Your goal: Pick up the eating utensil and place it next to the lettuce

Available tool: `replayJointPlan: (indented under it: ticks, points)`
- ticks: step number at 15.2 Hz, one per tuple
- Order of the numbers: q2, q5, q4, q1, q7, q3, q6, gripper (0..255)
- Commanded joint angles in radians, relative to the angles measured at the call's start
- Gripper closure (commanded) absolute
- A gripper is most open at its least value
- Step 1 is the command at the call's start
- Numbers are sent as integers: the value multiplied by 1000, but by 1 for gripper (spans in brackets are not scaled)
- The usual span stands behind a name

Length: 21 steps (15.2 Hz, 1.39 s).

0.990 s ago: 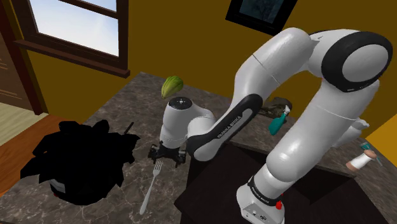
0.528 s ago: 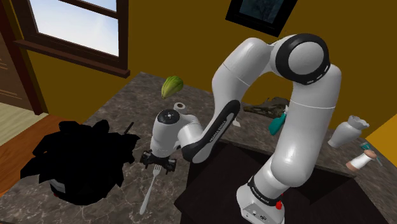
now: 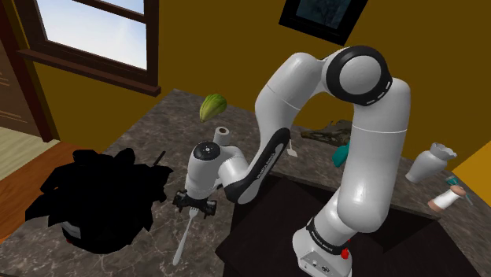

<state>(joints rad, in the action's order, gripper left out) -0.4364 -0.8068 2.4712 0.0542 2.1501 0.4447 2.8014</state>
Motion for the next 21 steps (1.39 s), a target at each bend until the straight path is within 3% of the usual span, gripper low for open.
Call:
replayJointPlan:
  ticks: [1,4,5,14,21]
  points:
    - [-1,-1,0,-1,1,-1,0,0]
    - [-1,-1,0,-1,1,-1,0,0]
    - [-1,-1,0,-1,1,-1,0,255]
    - [-1,-1,0,0,1,-1,0,255]
    - [108,152,43,96,-120,124,-54,255]
